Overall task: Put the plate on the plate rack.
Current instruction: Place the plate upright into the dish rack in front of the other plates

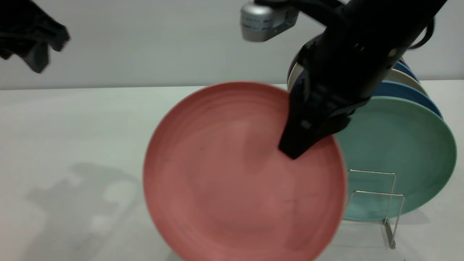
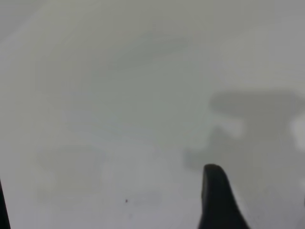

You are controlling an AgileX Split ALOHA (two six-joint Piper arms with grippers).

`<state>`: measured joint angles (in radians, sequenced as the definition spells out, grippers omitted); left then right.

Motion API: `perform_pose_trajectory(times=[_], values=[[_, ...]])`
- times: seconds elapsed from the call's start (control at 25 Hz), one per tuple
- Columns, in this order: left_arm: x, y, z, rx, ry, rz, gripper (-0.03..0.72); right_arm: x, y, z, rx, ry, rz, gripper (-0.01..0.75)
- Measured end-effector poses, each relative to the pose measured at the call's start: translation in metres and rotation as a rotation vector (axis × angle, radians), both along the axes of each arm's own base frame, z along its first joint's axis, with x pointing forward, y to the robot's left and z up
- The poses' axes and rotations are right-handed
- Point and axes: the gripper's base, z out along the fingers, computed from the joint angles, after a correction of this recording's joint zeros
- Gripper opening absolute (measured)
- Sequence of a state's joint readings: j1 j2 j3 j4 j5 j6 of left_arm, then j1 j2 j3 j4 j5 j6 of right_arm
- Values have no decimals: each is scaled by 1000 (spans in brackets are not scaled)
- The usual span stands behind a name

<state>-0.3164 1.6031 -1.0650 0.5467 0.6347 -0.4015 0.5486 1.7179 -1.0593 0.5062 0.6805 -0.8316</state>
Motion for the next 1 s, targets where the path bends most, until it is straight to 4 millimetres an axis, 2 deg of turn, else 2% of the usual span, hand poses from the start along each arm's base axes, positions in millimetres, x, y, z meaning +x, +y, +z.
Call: perform_pose_trajectory(times=[0.28, 0.44, 0.68, 0.88, 1.0], values=[[7, 34, 1, -70, -50, 204, 390, -10, -21, 22, -151, -31, -24, 90], [9, 44, -1, -84, -56, 262, 386, -13, -31, 34, -213, -72, -54, 90], [12, 44, -20, -75, 25, 299, 382, -27, -37, 57, -284, -155, -46, 90], [13, 42, -39, -75, 104, 320, 382, -46, -30, 70, -405, -244, -22, 90], [14, 42, -42, -72, 117, 318, 382, -55, -25, 73, -485, -288, 0, 90]])
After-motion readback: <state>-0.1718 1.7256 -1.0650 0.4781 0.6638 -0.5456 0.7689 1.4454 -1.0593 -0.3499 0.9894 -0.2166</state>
